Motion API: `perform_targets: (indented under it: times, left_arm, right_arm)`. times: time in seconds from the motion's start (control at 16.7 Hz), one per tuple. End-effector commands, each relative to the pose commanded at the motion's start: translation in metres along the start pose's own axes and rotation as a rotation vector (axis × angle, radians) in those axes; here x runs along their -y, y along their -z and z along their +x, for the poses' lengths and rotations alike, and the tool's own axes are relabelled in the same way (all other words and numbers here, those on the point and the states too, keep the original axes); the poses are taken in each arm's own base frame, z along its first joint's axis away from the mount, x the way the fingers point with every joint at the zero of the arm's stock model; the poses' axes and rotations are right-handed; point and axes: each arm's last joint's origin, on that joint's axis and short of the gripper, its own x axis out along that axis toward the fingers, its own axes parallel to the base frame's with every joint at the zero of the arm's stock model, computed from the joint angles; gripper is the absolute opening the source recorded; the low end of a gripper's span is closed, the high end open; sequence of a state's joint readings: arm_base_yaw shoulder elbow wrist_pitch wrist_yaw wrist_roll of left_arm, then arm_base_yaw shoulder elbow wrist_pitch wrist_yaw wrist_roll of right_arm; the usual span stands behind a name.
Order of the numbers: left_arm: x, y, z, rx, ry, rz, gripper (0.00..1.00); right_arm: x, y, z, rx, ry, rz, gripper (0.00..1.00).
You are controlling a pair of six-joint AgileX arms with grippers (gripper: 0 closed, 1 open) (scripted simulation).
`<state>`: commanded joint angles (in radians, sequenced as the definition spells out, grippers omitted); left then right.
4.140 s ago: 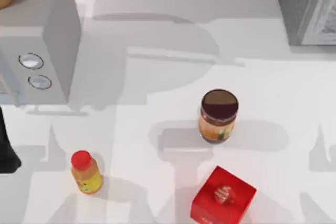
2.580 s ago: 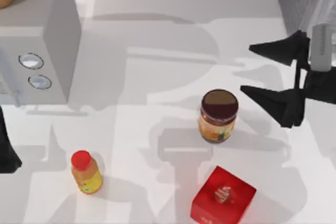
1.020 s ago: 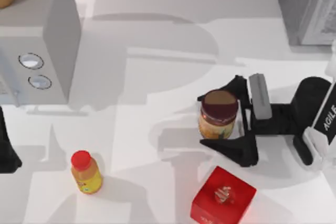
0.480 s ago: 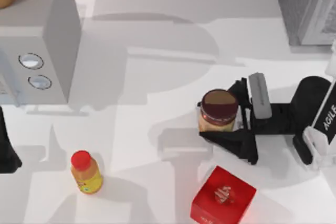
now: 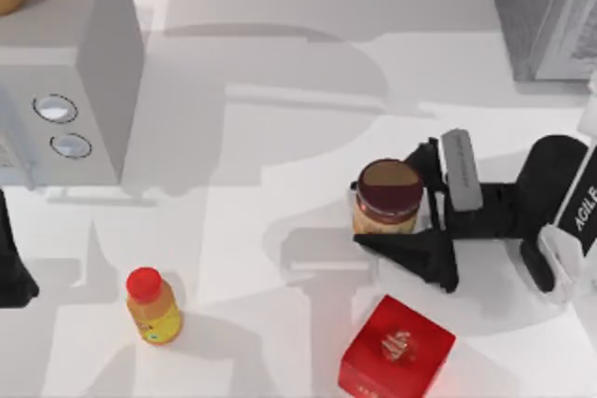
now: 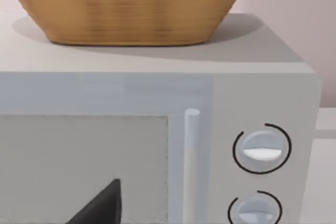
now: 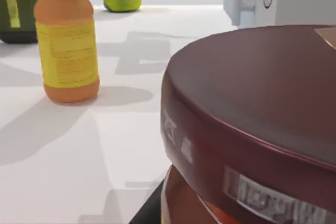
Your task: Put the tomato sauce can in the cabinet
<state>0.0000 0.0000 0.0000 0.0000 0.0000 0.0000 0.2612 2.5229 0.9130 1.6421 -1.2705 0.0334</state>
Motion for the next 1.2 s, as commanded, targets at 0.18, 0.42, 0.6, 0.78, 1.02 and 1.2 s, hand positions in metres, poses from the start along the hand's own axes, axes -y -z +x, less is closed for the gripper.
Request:
perform_targets:
  times: [0.18, 0.42, 0.6, 0.78, 1.02, 1.2]
  left_arm:
    - [0.0, 0.0, 0.0, 0.0, 0.0, 0.0, 1.0]
    - [0.0, 0.0, 0.0, 0.0, 0.0, 0.0, 1.0]
    - [0.0, 0.0, 0.0, 0.0, 0.0, 0.0, 1.0]
    - [0.0, 0.0, 0.0, 0.0, 0.0, 0.0, 1.0]
    - [0.0, 0.0, 0.0, 0.0, 0.0, 0.0, 1.0]
    - [0.0, 0.0, 0.0, 0.0, 0.0, 0.0, 1.0]
  right_arm:
    - [0.0, 0.0, 0.0, 0.0, 0.0, 0.0, 0.0]
    - [0.001, -0.003, -0.001, -0.001, 0.003, 0.002, 0.0]
    - [0.006, -0.027, 0.001, 0.0, 0.006, -0.002, 0.0]
    - [0.01, -0.057, 0.002, 0.003, 0.003, -0.013, 0.0]
    - [0.01, -0.088, 0.002, 0.001, 0.001, -0.007, 0.0]
    - [0.007, -0.113, 0.002, 0.001, -0.002, -0.007, 0.0]
